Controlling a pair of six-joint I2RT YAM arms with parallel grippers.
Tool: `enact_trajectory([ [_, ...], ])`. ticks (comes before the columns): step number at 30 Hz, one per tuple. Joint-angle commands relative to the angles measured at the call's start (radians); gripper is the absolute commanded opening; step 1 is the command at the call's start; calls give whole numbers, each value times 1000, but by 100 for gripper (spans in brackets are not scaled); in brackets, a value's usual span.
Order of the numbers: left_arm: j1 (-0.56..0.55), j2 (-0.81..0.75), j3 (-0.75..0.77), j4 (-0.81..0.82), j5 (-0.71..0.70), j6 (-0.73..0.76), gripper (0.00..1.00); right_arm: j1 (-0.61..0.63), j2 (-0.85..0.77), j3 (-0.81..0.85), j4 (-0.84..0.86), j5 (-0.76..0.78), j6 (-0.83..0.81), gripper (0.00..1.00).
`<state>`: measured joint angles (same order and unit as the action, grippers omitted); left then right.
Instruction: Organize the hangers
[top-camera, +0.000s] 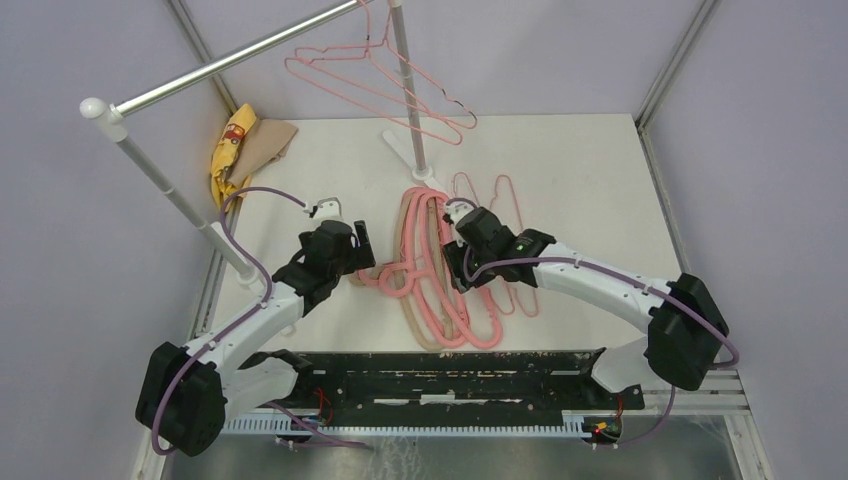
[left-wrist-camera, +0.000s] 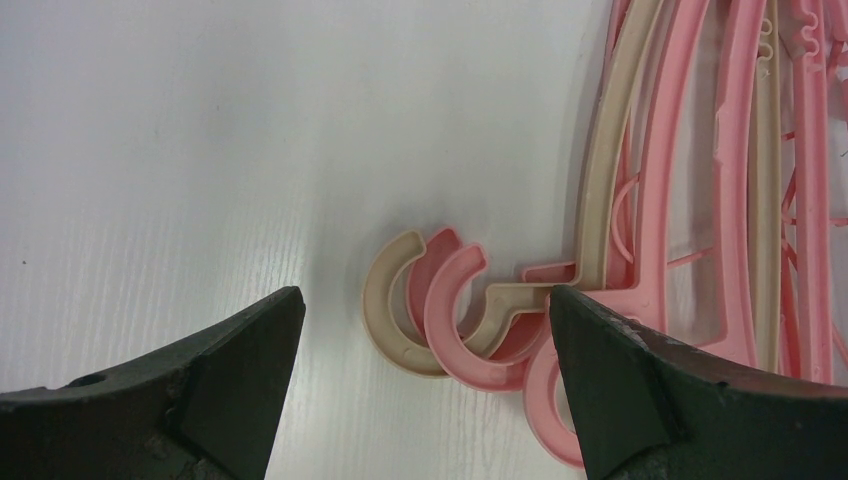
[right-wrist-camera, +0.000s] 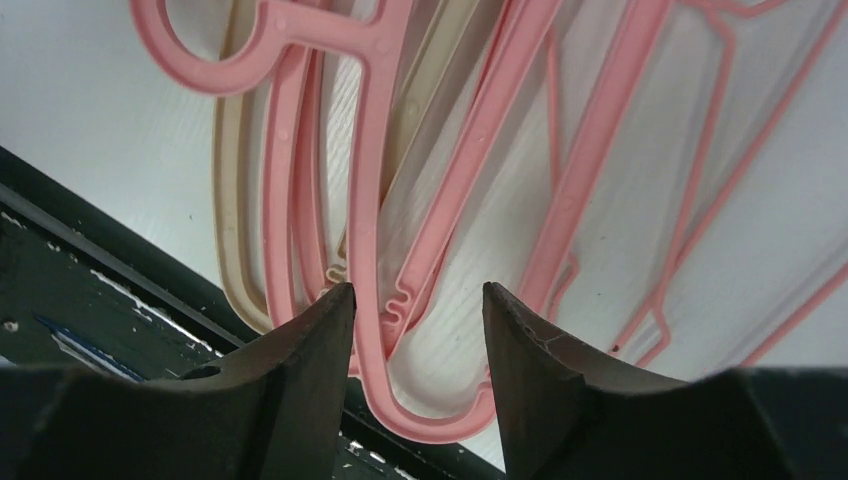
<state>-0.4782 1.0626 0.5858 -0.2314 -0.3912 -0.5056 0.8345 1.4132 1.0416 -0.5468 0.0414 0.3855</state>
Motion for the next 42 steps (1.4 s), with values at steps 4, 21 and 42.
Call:
enact_trajectory([
  [4, -2, -6, 17, 9, -33, -36, 99, 110, 82, -11, 68, -28, 25, 57],
  [21, -3, -86, -18, -35, -82, -88, 99, 133, 281, -9, 135, -5, 11, 48],
  [42, -3, -212, 23, -192, -174, -172, 99, 133, 37, 105, -66, 70, -32, 12],
])
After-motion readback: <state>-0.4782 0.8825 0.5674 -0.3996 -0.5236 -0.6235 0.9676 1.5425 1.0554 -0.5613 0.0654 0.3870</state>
